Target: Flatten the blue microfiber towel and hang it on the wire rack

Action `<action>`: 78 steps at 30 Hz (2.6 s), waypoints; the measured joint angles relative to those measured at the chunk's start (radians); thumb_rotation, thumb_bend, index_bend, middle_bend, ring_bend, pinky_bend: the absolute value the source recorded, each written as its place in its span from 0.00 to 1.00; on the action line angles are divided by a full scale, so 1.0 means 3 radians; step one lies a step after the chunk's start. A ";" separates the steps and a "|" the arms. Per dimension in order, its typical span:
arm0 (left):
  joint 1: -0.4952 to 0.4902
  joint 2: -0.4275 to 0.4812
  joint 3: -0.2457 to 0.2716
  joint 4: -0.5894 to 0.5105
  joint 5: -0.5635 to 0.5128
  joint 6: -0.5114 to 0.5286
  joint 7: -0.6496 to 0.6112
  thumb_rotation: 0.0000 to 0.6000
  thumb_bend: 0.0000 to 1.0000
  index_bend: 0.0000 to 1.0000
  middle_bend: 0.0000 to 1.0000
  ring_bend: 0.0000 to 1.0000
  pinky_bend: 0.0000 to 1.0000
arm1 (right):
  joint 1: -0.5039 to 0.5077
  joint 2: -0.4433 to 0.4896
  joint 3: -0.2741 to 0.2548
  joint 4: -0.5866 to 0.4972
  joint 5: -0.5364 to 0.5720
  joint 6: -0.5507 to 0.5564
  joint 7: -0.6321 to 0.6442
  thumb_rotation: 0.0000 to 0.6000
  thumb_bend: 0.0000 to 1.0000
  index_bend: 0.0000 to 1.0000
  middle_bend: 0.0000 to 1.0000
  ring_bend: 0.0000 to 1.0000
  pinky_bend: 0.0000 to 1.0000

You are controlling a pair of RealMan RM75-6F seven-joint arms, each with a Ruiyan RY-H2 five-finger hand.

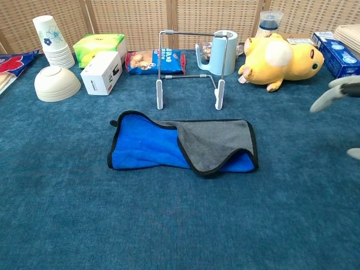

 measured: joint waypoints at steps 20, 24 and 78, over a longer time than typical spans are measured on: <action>0.0144 0.0056 -0.0160 0.0068 0.0042 0.0033 -0.0174 1.00 0.24 0.25 0.65 0.59 1.00 | 0.0686 -0.0619 0.0139 0.0468 0.0041 -0.0543 -0.0314 1.00 0.15 0.51 0.79 0.69 0.42; 0.0112 0.0068 -0.0233 0.0053 0.0045 -0.0006 -0.0169 1.00 0.24 0.24 0.65 0.59 1.00 | 0.0756 -0.0707 0.0130 0.0530 0.0051 -0.0560 -0.0401 1.00 0.15 0.49 0.81 0.70 0.43; 0.0082 0.0064 -0.0432 0.0055 0.0067 -0.0126 -0.0316 1.00 0.24 0.22 0.64 0.60 1.00 | 0.1232 -0.1277 0.0042 0.1006 0.0160 -0.0605 -0.1032 1.00 0.24 0.75 0.80 0.70 0.42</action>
